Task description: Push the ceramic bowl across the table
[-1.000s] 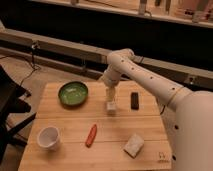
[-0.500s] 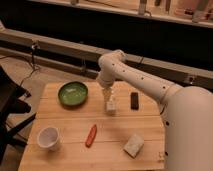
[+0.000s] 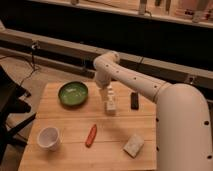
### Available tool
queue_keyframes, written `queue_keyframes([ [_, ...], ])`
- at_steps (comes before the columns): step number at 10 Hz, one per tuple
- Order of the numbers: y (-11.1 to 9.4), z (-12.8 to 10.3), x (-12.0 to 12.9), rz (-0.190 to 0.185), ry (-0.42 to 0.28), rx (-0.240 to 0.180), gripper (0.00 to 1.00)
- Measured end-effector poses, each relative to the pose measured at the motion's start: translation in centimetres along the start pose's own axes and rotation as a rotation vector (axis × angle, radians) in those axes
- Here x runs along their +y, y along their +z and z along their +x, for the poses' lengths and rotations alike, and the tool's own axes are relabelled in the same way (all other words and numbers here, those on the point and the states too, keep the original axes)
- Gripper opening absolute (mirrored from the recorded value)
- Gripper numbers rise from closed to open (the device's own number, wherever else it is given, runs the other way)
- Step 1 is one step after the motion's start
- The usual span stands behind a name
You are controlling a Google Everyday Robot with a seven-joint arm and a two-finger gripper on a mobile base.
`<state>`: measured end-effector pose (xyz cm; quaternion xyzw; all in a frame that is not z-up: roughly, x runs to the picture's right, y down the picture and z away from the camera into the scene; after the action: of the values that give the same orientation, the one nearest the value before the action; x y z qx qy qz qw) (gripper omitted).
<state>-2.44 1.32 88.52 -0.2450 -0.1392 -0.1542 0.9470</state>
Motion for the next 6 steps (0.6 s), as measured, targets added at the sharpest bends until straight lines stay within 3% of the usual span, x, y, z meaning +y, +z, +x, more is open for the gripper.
queue_keyframes([
  [5, 2.0, -0.2, -0.6, -0.024, 0.017, -0.003, 0.79],
  [6, 2.4, -0.2, -0.5, -0.029, 0.017, -0.005, 0.73],
])
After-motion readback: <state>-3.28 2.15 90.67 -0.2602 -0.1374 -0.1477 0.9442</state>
